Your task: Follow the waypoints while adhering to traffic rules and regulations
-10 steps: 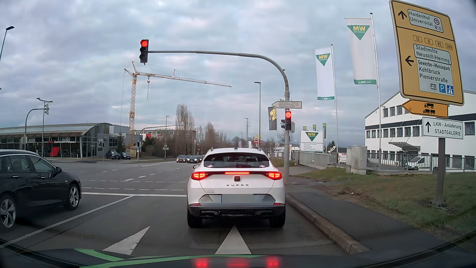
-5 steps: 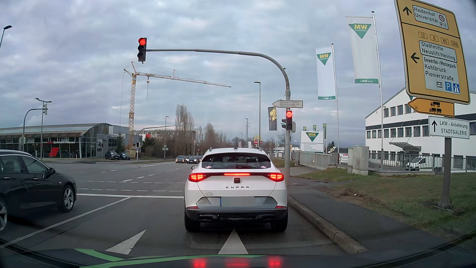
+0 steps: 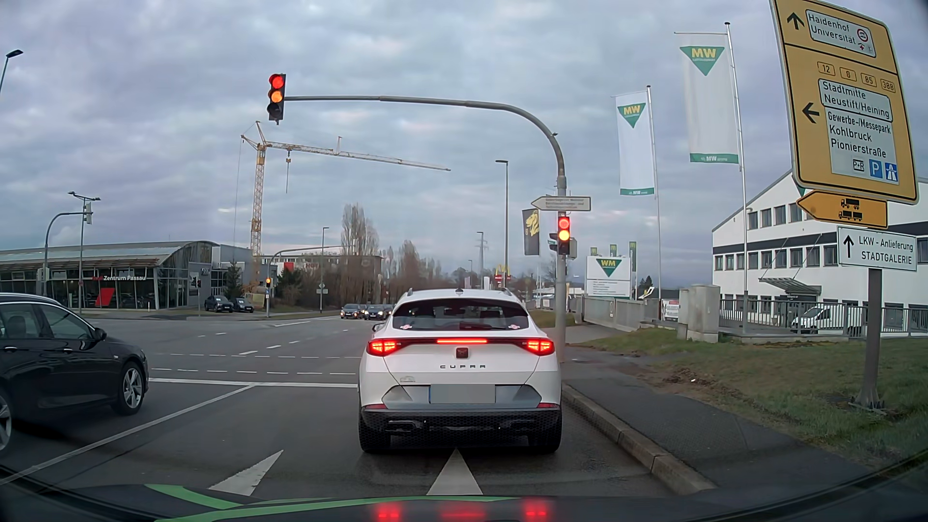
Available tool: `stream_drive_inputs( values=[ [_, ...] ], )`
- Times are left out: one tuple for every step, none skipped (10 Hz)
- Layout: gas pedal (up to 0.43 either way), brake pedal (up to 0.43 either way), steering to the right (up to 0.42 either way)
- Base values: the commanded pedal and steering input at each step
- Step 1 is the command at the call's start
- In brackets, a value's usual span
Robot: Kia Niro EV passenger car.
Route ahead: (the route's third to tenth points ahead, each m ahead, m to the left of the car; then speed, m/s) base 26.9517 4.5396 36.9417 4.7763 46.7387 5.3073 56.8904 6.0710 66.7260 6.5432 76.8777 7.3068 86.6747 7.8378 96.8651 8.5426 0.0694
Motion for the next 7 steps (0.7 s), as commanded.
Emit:
stream_drive_inputs(
  values=[
    [0.0,0.232,0.011],
    [0.0,0.238,0.011],
    [0.0,0.238,0.011],
    [0.0,0.238,0.011],
    [0.0,0.244,0.011],
    [0.0,0.25,0.011],
    [0.0,0.256,0.011]
  ],
)
